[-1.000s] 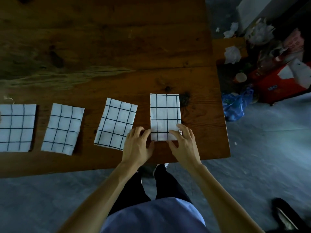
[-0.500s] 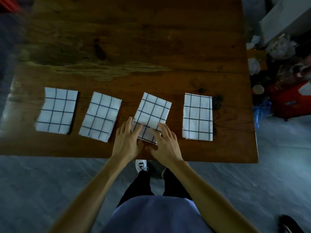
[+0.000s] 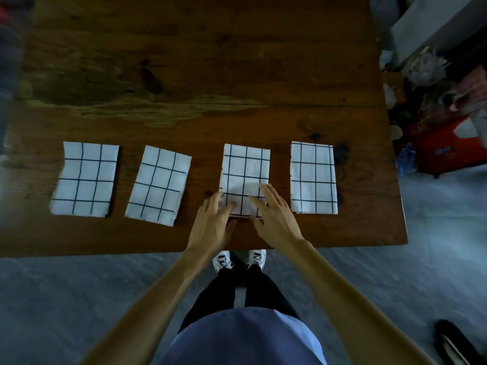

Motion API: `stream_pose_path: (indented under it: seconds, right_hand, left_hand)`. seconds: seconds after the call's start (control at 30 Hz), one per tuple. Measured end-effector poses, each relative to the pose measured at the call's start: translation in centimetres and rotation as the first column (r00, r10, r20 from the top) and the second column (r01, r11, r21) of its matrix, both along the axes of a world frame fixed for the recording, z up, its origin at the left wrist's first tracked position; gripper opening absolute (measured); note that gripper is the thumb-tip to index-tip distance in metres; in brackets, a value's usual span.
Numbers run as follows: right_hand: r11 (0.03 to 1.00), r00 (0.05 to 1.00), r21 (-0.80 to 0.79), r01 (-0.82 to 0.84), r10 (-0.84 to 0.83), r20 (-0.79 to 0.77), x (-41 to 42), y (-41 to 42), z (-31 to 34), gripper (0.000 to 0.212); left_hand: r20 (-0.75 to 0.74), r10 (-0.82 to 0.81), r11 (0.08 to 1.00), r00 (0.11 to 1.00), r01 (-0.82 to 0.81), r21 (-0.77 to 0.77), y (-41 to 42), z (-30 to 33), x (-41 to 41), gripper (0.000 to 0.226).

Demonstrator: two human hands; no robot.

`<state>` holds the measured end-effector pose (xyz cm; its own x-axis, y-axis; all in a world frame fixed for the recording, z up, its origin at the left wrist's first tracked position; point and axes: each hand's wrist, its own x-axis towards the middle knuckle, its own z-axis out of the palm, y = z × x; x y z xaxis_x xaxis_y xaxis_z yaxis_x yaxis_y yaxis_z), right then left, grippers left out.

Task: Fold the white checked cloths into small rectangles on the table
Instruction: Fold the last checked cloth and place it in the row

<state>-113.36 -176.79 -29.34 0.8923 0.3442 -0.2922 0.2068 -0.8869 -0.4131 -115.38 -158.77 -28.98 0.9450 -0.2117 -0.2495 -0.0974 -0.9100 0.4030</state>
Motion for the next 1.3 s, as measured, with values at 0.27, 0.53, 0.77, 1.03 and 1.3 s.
stream_pose_path:
  seconds: [0.27, 0.53, 0.77, 1.03, 1.3]
  right_hand:
    - [0.995, 0.996, 0.102, -0.004, 0.013, -0.085, 2.0, -0.3, 1.0, 0.05]
    - [0.995, 0.996, 0.103, -0.021, 0.03, -0.088, 1.9, -0.4, 0.6, 0.052]
    - [0.981, 0.989, 0.128, -0.145, 0.139, 0.052, 1.3, 3.1, 1.1, 0.049]
    - [0.978, 0.977, 0.12, -0.171, 0.184, -0.11, -1.2, 13.0, 3.1, 0.055]
    - [0.999, 0.996, -0.002, -0.032, 0.032, -0.089, -2.3, 19.1, 0.8, 0.064]
  left_hand:
    - [-0.044, 0.135, 0.981, 0.99, -0.14, -0.131, -1.6, 0.5, 0.2, 0.053]
    - [-0.028, 0.201, 0.976, 0.979, -0.202, -0.084, -1.8, 0.8, 0.2, 0.042]
    - [0.075, 0.306, 0.952, 0.949, -0.307, -0.002, 3.3, 2.4, -0.5, 0.039]
    - [-0.09, 0.322, 0.944, 0.942, -0.313, 0.105, 13.0, 3.5, -2.9, 0.052]
    - [-0.063, 0.23, 0.973, 0.971, -0.23, 0.018, 18.2, 1.4, -2.2, 0.056]
